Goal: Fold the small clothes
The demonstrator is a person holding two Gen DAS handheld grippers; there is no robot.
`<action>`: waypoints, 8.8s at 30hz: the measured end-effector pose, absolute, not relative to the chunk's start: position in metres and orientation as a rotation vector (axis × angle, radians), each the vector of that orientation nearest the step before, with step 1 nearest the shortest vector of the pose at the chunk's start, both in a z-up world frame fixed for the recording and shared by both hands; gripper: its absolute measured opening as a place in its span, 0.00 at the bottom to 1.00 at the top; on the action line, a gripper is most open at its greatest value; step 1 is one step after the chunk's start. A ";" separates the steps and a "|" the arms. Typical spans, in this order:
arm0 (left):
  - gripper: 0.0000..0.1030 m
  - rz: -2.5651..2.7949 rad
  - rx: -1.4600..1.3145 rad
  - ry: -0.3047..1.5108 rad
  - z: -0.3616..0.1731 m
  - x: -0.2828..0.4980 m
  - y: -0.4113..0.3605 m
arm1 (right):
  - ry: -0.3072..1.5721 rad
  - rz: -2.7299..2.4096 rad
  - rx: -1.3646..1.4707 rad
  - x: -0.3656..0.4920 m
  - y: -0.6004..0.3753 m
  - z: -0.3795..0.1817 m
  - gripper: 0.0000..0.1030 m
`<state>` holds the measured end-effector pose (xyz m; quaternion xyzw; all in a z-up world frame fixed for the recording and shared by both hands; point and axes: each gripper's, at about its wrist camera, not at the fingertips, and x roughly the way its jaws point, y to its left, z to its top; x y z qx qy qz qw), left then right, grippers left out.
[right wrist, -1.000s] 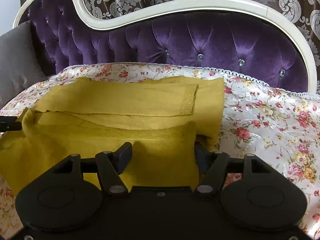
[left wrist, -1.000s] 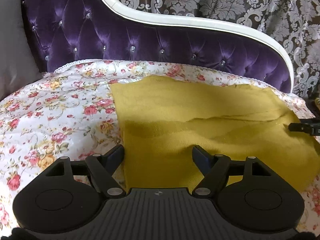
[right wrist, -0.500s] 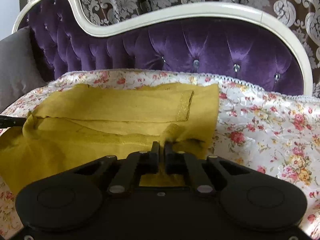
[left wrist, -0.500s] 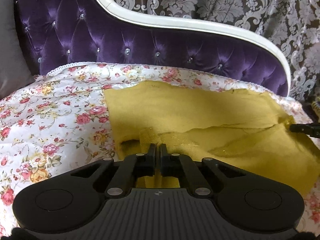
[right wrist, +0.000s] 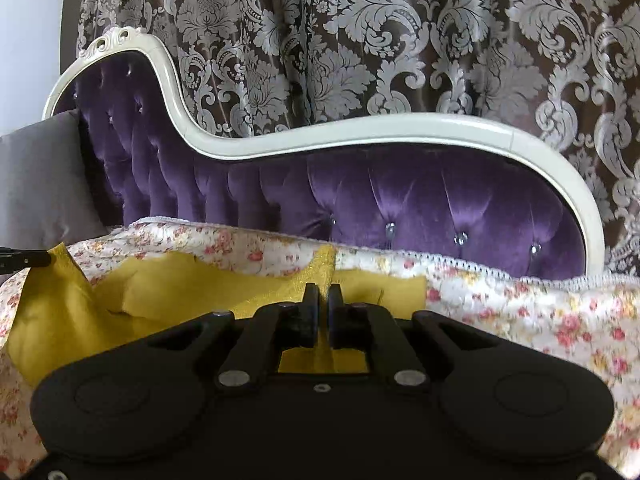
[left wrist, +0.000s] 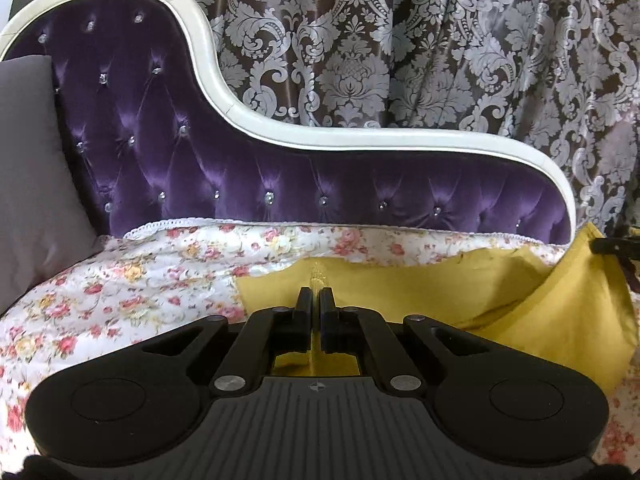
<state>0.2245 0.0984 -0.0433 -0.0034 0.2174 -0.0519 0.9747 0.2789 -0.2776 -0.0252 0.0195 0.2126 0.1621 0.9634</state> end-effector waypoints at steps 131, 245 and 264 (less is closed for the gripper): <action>0.88 -0.008 0.042 0.781 -0.108 0.174 -0.011 | 0.789 0.235 -0.053 0.264 -0.207 -0.089 1.00; 0.80 -0.008 -0.254 0.692 -0.076 0.201 0.130 | 0.887 0.592 0.385 0.363 -0.077 -0.064 0.22; 0.80 -0.036 -0.324 0.698 -0.065 0.203 0.162 | 0.740 0.661 0.122 0.325 -0.016 -0.051 0.57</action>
